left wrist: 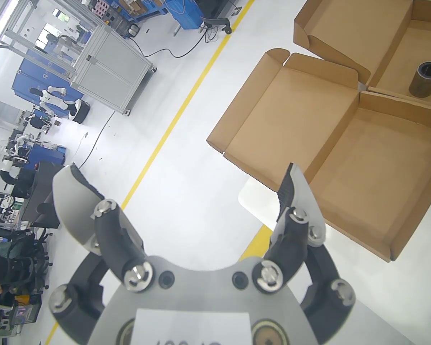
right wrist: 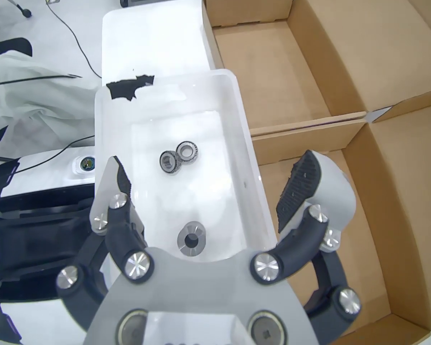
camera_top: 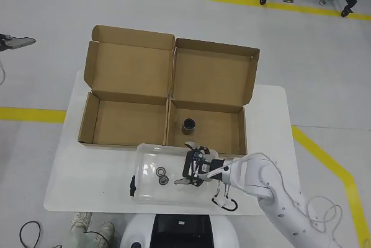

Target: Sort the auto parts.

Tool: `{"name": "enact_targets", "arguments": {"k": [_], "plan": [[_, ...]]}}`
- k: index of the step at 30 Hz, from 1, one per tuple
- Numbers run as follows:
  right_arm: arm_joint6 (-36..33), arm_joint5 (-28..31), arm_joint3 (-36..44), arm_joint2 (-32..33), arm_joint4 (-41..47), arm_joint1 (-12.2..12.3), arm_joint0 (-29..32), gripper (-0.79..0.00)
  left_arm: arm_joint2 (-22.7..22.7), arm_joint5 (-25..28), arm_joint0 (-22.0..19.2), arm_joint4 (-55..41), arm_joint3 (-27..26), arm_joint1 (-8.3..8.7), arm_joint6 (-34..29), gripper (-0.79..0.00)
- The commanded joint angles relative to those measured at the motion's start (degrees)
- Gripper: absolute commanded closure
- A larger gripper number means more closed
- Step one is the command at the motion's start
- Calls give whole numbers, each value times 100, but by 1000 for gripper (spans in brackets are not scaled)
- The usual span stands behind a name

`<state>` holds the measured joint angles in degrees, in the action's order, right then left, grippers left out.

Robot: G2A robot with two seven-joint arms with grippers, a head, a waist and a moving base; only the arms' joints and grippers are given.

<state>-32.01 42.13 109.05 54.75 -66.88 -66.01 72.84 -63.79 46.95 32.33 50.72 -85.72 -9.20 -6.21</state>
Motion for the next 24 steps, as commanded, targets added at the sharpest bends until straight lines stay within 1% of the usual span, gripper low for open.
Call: {"name": "enact_targets", "arguments": {"k": [1,7,8,11,14,16,18,21,24], "plan": [[-6,58,-43,8,-48,20,50,-785,0,0,0,0,0,0,0,-785],[-78,130,-44,-9,-351,73,189,-785,0,0,0,0,0,0,0,-785],[-150,121,-42,-32,-428,80,209,-770,0,0,0,0,0,0,0,-785],[-398,63,-27,-134,-607,89,239,-779,0,0,0,0,0,0,0,-785],[-607,-50,-79,-209,-651,88,238,-782,0,0,0,0,0,0,0,-785],[-747,-157,-114,-246,-648,84,221,-767,0,0,0,0,0,0,0,-785],[-919,-225,-160,-310,-664,78,195,-733,0,0,0,0,0,0,0,-785],[-1199,-365,-221,-430,-786,62,132,-720,0,0,0,0,0,0,0,-785],[-1418,-589,-280,-573,-983,35,72,-739,0,0,0,0,0,0,0,-785]]}}
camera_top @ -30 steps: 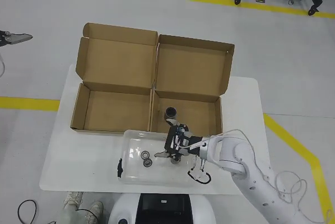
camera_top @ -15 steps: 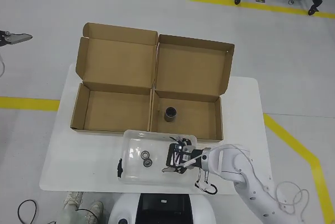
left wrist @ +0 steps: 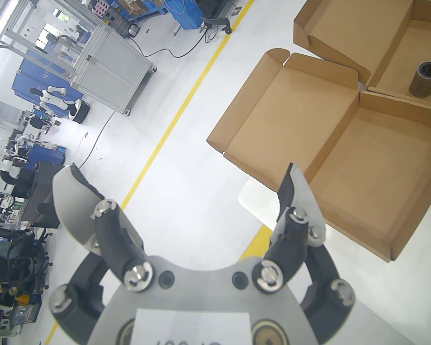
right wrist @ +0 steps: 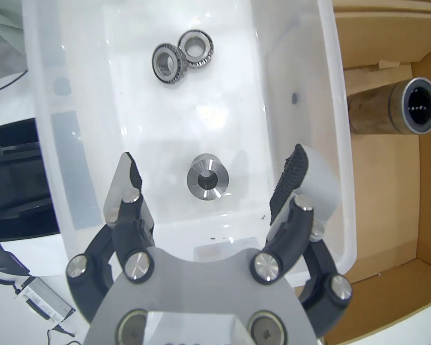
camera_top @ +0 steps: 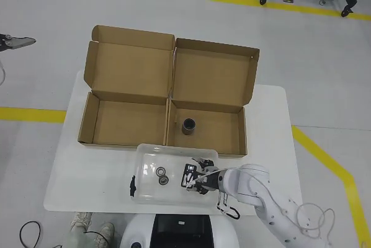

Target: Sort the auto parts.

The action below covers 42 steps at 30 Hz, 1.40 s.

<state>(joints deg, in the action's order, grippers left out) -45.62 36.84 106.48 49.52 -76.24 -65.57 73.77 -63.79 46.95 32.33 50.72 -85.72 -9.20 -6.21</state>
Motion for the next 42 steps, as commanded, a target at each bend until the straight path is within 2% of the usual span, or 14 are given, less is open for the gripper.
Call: {"name": "enact_targets", "arguments": {"k": [1,8,15,18,23,29,31,32,37,42], "plan": [[-104,-101,-61,-94,-92,-19,-52,-742,0,0,0,0,0,0,0,-785],[-329,-173,-328,-370,-54,-98,-286,-739,0,0,0,0,0,0,0,-785],[-466,-252,-552,-532,36,-158,-459,-665,0,0,0,0,0,0,0,-785],[-600,-295,-611,-575,87,-178,-524,-545,0,0,0,0,0,0,0,-785],[-770,-310,-705,-646,219,-207,-609,-428,0,0,0,0,0,0,0,-785],[-857,-320,-775,-701,300,-227,-673,-225,0,0,0,0,0,0,0,-785],[-895,-327,-779,-714,282,-229,-691,-105,0,0,0,0,0,0,0,-785],[-908,-327,-776,-720,287,-230,-695,0,0,0,0,0,0,0,0,-785],[-915,-236,-728,-746,309,-227,-710,0,0,0,0,0,0,0,0,-785],[-619,-2,-661,-767,375,-221,-725,0,0,0,0,0,0,0,0,-785]]}}
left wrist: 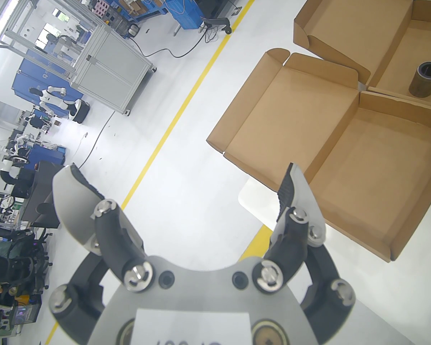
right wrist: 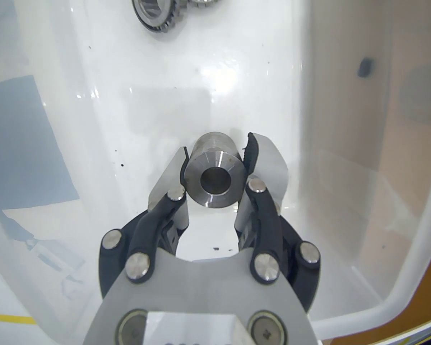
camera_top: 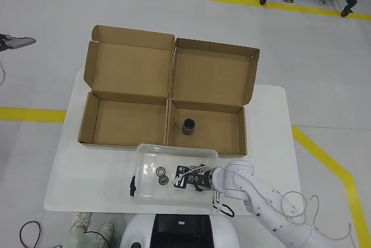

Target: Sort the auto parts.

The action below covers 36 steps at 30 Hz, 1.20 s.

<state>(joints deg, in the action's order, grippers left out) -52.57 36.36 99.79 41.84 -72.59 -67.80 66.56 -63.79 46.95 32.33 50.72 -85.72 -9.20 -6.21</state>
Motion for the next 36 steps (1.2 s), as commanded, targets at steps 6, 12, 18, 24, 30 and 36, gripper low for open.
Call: {"name": "enact_targets", "arguments": {"k": [6,12,18,24,30,36], "plan": [[1122,336,117,136,-25,38,24,0,0,0,0,0,0,0,0,-785],[2454,594,78,282,-269,80,83,0,0,0,0,0,0,0,0,-785],[3970,894,-163,345,-283,86,124,0,0,0,0,0,0,0,0,-785],[5181,1503,-830,434,870,38,48,0,0,0,0,0,0,0,0,-785],[5386,1522,-1183,248,1035,-78,-256,0,0,0,0,0,0,0,0,-785],[5674,1418,-1126,272,1025,-136,-413,0,0,0,0,0,0,0,0,-785]]}}
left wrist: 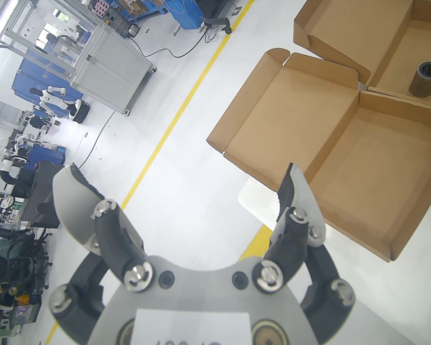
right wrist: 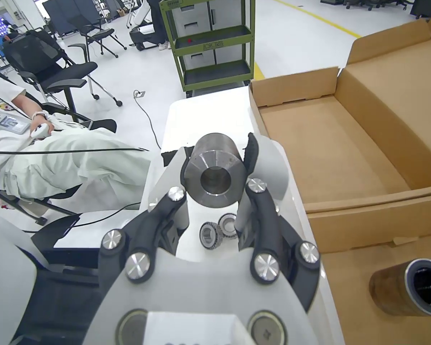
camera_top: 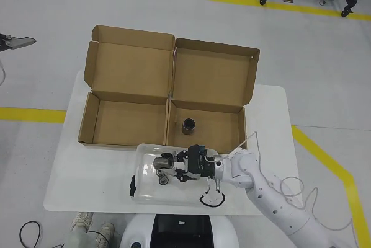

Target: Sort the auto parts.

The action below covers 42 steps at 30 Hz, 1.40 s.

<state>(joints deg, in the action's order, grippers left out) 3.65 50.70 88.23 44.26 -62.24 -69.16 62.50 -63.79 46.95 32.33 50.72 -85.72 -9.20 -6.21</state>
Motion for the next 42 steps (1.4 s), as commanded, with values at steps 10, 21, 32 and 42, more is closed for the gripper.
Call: {"name": "enact_targets", "arguments": {"k": [10,21,32,42], "plan": [[582,97,416,390,-28,49,115,0,0,0,0,0,0,0,0,-785],[627,252,889,673,136,74,67,0,0,0,0,0,0,0,0,-785],[353,574,1702,1416,408,211,86,0,0,0,0,0,0,0,0,-785],[365,619,1930,1756,706,259,167,0,0,0,0,0,0,0,0,-785]]}}
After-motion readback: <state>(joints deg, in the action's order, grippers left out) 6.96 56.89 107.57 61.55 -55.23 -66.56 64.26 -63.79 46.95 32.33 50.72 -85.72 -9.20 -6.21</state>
